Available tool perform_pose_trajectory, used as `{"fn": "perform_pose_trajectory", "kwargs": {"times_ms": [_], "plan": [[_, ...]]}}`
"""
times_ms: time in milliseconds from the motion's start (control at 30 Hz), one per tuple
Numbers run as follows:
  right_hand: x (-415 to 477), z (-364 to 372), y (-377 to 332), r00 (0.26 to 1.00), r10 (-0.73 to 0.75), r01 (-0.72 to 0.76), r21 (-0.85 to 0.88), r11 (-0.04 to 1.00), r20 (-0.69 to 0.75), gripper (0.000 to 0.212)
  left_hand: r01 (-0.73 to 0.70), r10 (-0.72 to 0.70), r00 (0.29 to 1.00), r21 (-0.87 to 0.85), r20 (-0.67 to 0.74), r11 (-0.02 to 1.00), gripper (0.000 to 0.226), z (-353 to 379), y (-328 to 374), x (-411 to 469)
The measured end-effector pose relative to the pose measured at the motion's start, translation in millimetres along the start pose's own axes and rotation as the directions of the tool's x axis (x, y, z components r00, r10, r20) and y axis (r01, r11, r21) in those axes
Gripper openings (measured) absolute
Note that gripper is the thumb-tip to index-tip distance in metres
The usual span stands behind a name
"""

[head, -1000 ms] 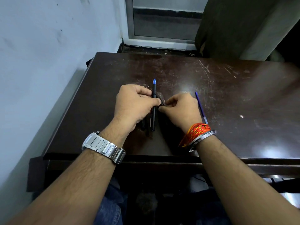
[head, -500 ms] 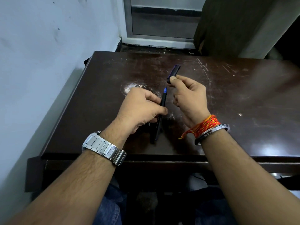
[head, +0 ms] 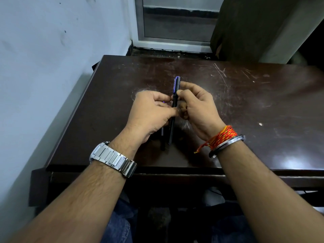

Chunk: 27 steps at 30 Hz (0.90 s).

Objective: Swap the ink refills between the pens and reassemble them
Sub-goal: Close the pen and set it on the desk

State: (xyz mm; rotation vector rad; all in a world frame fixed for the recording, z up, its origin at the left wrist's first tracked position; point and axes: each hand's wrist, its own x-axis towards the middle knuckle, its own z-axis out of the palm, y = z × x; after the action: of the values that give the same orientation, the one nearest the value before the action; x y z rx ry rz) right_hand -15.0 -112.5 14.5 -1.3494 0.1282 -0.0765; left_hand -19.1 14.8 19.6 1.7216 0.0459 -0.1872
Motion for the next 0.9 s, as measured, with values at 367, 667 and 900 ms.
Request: {"fn": "perform_pose_trajectory", "kwargs": {"times_ms": [367, 667, 900], "plan": [[-0.6, -0.9, 3.3, 0.992, -0.051, 0.063, -0.098, 0.993, 0.115, 0.048, 0.028, -0.032, 0.998, -0.093, -0.045, 0.995, 0.049, -1.4, 2.6, -1.1], [1.3, -5.0, 4.7, 0.988, -0.111, 0.120, -0.079, 0.990, 0.105, 0.045, -0.076, 0.087, 0.979, 0.065, -0.185, 0.995, 0.054, -2.2, -6.0, 3.9], [2.1, -4.3, 5.8, 0.983, -0.125, 0.142, -0.122, 0.982, 0.136, 0.045, -0.109, 0.124, 0.962, 0.076, -0.243, 0.991, 0.050, 1.2, -3.7, -0.5]]}}
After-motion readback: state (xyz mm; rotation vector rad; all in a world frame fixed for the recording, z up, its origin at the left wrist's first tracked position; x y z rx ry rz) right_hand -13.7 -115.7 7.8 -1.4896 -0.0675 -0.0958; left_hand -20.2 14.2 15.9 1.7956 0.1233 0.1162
